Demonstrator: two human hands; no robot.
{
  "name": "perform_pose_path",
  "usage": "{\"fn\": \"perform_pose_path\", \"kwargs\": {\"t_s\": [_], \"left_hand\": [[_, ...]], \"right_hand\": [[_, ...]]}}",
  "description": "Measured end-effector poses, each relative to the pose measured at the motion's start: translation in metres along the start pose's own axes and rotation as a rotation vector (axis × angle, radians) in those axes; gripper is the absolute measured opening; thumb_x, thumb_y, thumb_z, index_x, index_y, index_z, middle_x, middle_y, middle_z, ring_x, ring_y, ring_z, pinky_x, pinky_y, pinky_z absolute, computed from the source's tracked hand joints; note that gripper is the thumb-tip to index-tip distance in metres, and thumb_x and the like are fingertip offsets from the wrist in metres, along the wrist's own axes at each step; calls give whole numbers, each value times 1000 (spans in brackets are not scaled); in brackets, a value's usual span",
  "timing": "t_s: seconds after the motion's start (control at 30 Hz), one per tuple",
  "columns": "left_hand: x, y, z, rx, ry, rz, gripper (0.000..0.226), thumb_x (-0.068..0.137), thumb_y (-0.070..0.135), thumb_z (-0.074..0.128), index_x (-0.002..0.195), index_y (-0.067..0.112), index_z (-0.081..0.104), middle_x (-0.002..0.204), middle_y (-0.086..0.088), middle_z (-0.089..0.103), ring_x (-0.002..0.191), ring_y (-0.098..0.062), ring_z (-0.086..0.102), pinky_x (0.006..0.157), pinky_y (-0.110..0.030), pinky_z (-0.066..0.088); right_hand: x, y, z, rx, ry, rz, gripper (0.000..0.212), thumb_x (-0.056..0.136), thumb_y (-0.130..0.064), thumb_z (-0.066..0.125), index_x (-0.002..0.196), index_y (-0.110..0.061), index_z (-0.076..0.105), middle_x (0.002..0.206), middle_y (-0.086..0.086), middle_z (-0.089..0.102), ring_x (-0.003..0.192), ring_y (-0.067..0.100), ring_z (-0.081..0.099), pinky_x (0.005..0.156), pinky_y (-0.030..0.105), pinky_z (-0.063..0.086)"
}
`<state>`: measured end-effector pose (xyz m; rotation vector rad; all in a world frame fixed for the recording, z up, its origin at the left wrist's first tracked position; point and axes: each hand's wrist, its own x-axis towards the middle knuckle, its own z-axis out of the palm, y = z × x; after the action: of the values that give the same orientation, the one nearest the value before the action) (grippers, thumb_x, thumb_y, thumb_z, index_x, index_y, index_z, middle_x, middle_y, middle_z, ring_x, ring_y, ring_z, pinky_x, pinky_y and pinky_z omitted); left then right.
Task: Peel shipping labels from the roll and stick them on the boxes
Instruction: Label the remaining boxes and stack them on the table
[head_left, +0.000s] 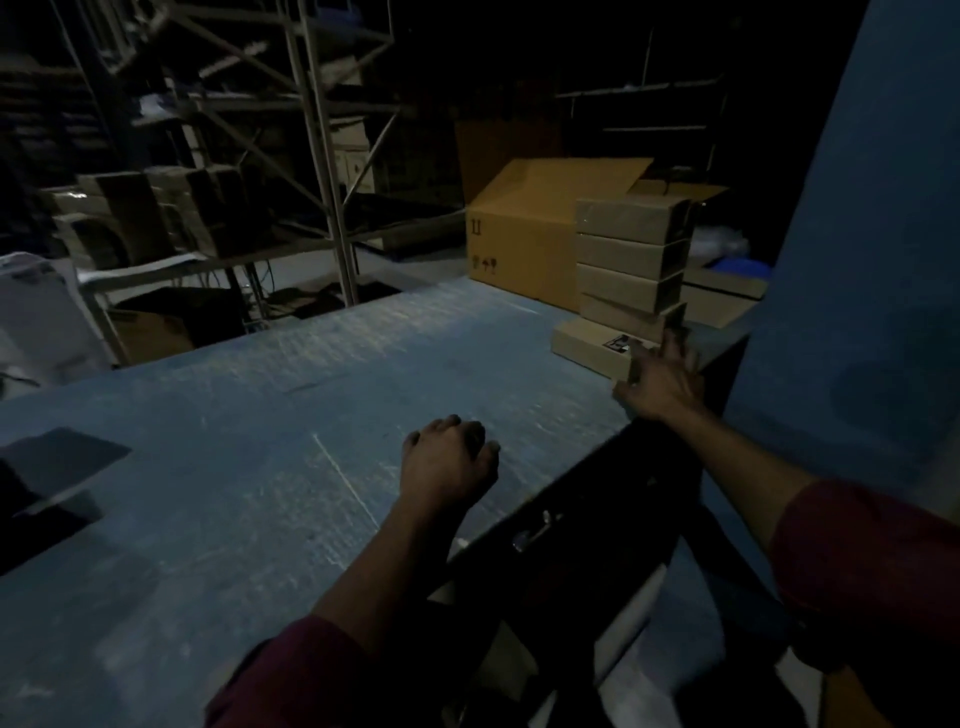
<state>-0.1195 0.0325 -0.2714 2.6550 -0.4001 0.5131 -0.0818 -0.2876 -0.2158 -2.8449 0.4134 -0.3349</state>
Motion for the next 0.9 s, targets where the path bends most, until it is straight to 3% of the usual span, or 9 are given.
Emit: {"fn": "perform_pose_path", "kwargs": {"t_s": [0.07,0.27,0.57,0.77,0.83,0.9], "left_hand": [[1,0,0,-4,11,2,38,89,60,51,87,25,66,93,3,66,99,-25,67,91,-41,50],[2,-1,0,-19,12,5,36,89,60,53,83,25,63,87,3,62,95,-25,66,88,-40,51],[-1,5,-6,-47,23,-22,36,87,59,56,86,25,67,88,4,65,93,-24,67,89,-39,52],[-1,8,-7,-60,10,-79,36,86,58,58,80,23,63,84,3,64,89,-24,67,86,-38,53],[-1,6,-7,-152,27,-131,30,85,50,67,95,24,73,96,3,75,97,-21,72,89,-36,56],[-3,11,-17,-443,56,-263,39,86,37,76,122,22,73,117,-2,77,105,-7,72,86,-32,61]], "right_hand": [[3,0,7,-31,-22,-16,70,95,-56,62,155,-32,36,168,16,2,149,47,11,115,59,30],[13,-7,15,166,106,13,58,87,-49,73,131,-17,53,145,17,45,137,42,37,108,53,42],[29,-20,13,277,135,110,46,77,-32,87,111,-17,58,145,16,35,115,39,57,99,42,49],[26,-27,20,573,252,233,33,68,-15,86,88,-21,61,120,14,61,103,33,61,82,34,52],[16,-34,20,669,258,220,36,63,-9,86,87,-19,61,107,11,66,92,31,63,71,32,51],[-3,-44,22,737,242,135,39,62,-9,88,87,-21,61,93,4,66,87,28,64,68,31,48]]}}
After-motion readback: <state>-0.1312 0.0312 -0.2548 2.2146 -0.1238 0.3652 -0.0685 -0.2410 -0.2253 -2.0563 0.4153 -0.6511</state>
